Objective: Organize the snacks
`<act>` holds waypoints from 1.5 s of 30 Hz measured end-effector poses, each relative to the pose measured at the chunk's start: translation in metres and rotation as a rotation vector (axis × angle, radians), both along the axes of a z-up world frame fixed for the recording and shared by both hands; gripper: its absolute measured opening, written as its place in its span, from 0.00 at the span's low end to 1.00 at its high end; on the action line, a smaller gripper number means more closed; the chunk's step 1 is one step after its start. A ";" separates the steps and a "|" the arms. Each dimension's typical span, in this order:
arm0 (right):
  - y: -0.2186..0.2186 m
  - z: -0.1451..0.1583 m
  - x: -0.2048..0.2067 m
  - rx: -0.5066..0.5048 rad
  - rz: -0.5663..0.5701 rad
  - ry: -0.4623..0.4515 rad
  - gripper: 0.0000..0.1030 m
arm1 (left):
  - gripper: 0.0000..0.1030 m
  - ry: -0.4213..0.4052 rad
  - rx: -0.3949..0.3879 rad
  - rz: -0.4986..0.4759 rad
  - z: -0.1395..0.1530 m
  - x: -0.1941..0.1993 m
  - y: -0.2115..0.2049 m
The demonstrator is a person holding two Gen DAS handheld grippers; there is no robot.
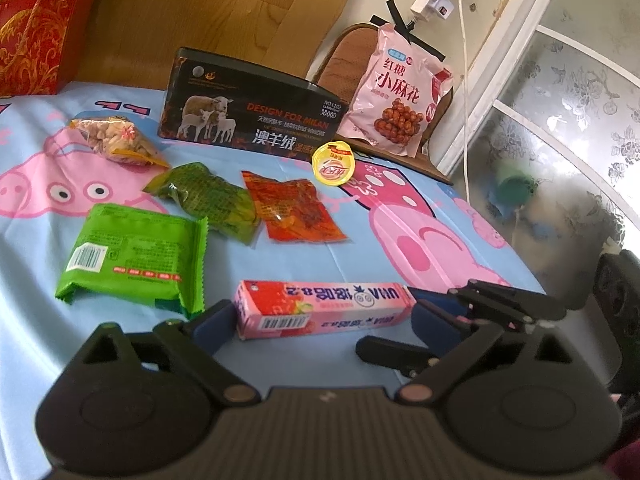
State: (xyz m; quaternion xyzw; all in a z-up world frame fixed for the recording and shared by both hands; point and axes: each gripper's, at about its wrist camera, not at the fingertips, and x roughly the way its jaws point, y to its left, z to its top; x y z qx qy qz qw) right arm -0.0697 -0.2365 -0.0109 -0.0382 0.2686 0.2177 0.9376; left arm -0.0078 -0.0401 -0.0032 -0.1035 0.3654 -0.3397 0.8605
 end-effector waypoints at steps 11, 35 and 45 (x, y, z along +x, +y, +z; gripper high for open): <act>0.002 0.000 0.001 -0.004 0.018 0.005 0.78 | 0.95 0.005 -0.004 0.000 0.000 0.001 0.001; -0.008 0.040 0.022 0.029 -0.038 -0.133 0.42 | 0.90 -0.142 -0.001 0.030 0.059 0.040 -0.008; -0.016 0.080 0.152 0.041 -0.086 -0.261 0.43 | 0.90 -0.248 0.046 0.138 0.093 0.178 -0.035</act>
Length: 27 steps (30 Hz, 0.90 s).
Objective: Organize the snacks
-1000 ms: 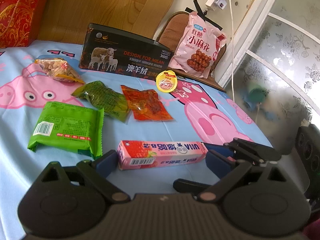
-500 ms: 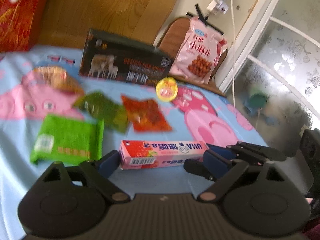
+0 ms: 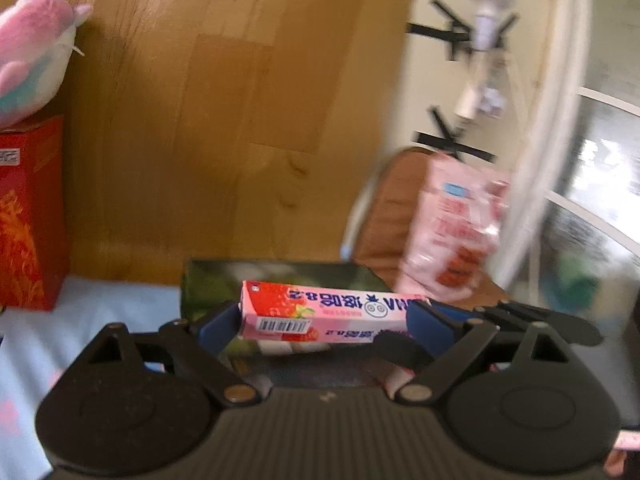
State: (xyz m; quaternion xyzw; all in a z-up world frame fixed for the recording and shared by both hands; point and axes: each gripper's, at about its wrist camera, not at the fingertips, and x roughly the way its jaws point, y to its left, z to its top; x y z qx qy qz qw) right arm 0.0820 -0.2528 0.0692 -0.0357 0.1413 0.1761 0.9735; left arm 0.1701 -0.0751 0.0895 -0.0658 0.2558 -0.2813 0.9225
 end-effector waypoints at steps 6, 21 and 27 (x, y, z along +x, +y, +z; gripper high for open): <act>0.013 -0.015 0.075 -0.054 -0.040 0.050 0.50 | 0.87 0.070 -0.031 0.096 -0.014 0.046 0.009; -0.044 -0.068 -0.077 0.292 -0.082 0.204 0.51 | 0.91 0.013 -0.062 0.020 -0.046 -0.135 0.035; -0.044 -0.066 -0.089 0.262 -0.250 0.137 0.51 | 0.91 -0.058 0.053 -0.063 -0.076 -0.171 0.007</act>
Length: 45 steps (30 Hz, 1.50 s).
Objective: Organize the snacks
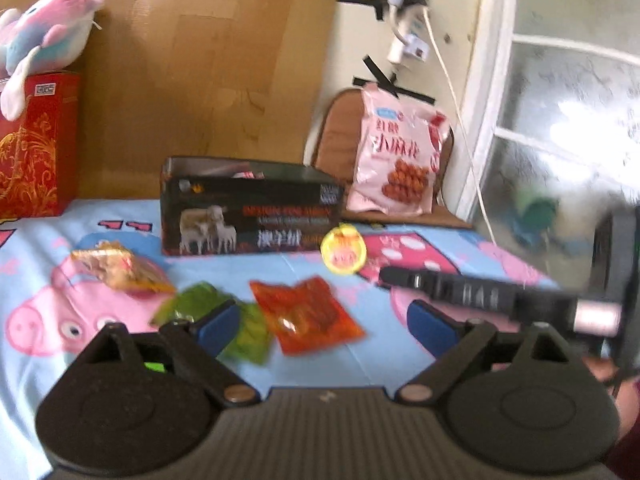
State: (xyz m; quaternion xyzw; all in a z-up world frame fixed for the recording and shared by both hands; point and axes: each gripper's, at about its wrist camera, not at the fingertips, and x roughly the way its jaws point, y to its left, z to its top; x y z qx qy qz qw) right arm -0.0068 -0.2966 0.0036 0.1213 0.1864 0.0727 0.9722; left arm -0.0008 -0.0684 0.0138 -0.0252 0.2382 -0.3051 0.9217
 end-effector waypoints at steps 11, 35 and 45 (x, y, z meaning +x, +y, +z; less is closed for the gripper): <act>-0.013 -0.005 0.002 0.050 -0.037 0.012 0.56 | 0.94 -0.011 -0.033 -0.006 -0.002 -0.002 0.004; -0.012 -0.005 0.005 0.047 -0.006 0.027 0.57 | 0.95 0.003 -0.041 -0.005 -0.003 0.001 0.004; -0.012 -0.006 0.006 0.044 0.003 0.033 0.57 | 0.95 0.006 -0.047 -0.006 -0.004 0.000 0.004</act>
